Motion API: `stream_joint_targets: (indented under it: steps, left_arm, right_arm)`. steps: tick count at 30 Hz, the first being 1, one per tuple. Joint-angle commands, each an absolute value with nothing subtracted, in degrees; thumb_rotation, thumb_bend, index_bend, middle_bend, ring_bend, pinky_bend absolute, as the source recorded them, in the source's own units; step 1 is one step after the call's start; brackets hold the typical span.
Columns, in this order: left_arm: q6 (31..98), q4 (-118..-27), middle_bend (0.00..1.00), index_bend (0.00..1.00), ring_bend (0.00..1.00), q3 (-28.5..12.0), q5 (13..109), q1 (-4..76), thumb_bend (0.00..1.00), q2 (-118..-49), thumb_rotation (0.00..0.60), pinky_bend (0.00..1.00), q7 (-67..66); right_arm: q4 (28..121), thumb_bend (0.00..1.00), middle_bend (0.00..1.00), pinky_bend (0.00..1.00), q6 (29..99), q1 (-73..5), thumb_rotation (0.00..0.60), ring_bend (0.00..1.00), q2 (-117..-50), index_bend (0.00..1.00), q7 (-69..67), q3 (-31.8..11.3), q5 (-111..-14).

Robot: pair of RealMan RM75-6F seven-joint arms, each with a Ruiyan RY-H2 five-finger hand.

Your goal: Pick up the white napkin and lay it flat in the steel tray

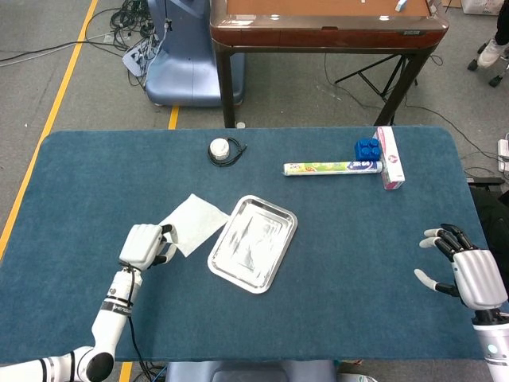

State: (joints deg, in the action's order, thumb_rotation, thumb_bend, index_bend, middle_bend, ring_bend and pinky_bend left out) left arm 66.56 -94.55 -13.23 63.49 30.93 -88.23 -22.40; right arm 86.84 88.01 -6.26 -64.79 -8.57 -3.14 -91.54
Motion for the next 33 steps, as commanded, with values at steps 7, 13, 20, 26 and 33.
stream_joint_targets:
  steps: [7, 13, 20, 26, 33]
  left_arm:
    - [67.9, -99.4, 1.0, 0.68, 1.0, -14.1, 62.2, 32.6, 0.46, -87.8, 0.6, 1.0, -26.4]
    - [69.8, -103.0, 1.0, 0.68, 1.0, -14.1, 62.3, 33.0, 0.46, -87.5, 0.6, 1.0, -28.4]
    - [72.3, -106.5, 1.0, 0.68, 1.0, -12.9, 65.2, 32.5, 0.46, -86.9, 0.6, 1.0, -28.5]
    - [73.8, -108.9, 1.0, 0.68, 1.0, -10.7, 68.8, 31.5, 0.47, -85.8, 0.6, 1.0, -28.1]
    - [74.4, -108.9, 1.0, 0.68, 1.0, -8.4, 70.4, 30.5, 0.47, -85.8, 0.6, 1.0, -28.4]
  right_arm:
    - [86.9, 0.17, 0.33, 0.55, 88.1, -6.2, 0.6, 0.19, -64.7, 0.42, -8.7, -3.1, -91.7]
    - [86.9, 0.17, 0.33, 0.55, 88.2, -6.2, 0.6, 0.19, -64.7, 0.42, -9.0, -3.2, -91.5]
    - [86.9, 0.17, 0.33, 0.55, 88.2, -6.2, 0.6, 0.19, -64.7, 0.42, -8.9, -3.2, -91.6]
    - [86.9, 0.17, 0.33, 0.55, 88.2, -6.2, 0.6, 0.19, -64.7, 0.42, -8.8, -3.2, -91.6]
    - [86.9, 0.17, 0.33, 0.55, 88.2, -6.2, 0.6, 0.19, -64.7, 0.42, -8.8, -3.2, -91.7]
